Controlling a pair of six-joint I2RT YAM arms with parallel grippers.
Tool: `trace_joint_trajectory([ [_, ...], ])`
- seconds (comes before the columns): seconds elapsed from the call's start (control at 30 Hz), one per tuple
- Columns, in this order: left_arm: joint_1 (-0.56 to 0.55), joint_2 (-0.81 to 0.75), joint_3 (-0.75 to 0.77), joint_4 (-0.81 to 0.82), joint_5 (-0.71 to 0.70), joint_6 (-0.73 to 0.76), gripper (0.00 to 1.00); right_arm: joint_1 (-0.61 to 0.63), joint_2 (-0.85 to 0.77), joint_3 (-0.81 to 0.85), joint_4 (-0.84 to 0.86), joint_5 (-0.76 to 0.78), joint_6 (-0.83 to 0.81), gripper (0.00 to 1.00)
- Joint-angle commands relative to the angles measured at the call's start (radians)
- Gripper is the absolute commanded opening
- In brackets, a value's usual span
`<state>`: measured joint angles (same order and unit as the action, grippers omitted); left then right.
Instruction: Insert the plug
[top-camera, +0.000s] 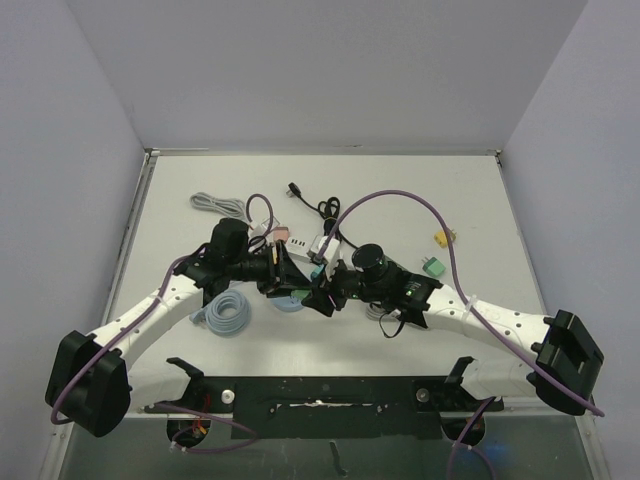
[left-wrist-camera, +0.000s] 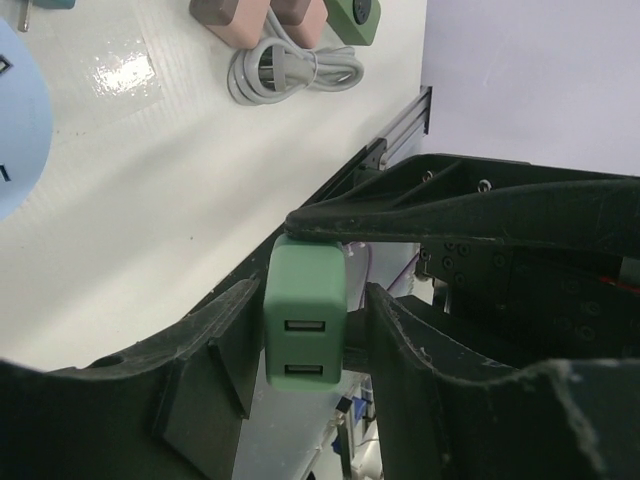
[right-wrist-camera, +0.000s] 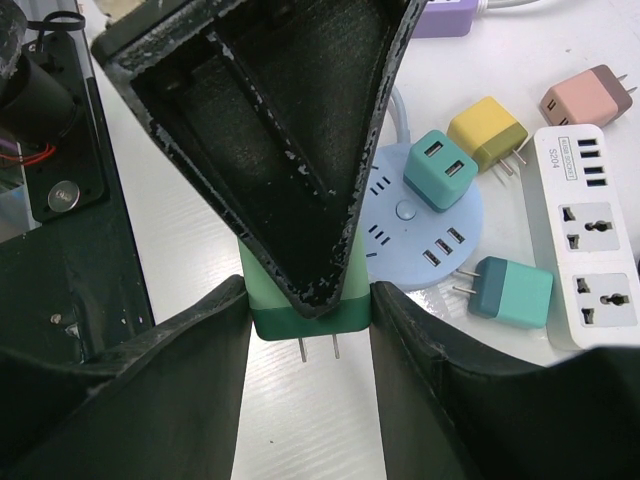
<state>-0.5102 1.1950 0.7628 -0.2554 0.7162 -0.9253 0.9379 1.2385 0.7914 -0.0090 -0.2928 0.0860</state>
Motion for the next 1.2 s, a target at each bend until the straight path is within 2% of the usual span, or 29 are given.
trace_joint_trajectory([
  [0.0,-0.005,-0.003,0.076,-0.055,0.031,0.101,0.39,0.004,0.001,0.058,0.034,-0.023,-0.020,0.32],
  [0.1,-0.006,0.002,0.071,-0.029,0.047,0.087,0.25,0.004,0.007,0.060,0.036,-0.030,-0.021,0.32],
  [0.27,-0.007,0.009,0.079,-0.034,0.036,0.100,0.18,0.002,0.013,0.062,0.033,-0.018,0.002,0.38],
  [0.53,0.030,0.033,0.114,-0.091,-0.005,0.174,0.10,0.002,-0.006,0.048,0.014,0.045,0.068,0.69],
  [0.6,0.049,0.044,0.125,-0.108,-0.011,0.213,0.09,0.002,-0.030,0.030,0.023,0.059,0.082,0.73],
  [0.67,0.060,0.059,0.143,-0.136,-0.033,0.272,0.09,0.001,-0.058,0.009,0.032,0.072,0.097,0.74],
  [0.87,0.044,0.064,0.199,-0.195,-0.132,0.583,0.09,-0.019,-0.159,-0.087,0.089,0.094,0.155,0.74],
  [1.17,-0.030,0.068,0.191,-0.222,-0.342,0.977,0.10,-0.068,-0.294,-0.212,0.145,0.087,0.208,0.73],
])
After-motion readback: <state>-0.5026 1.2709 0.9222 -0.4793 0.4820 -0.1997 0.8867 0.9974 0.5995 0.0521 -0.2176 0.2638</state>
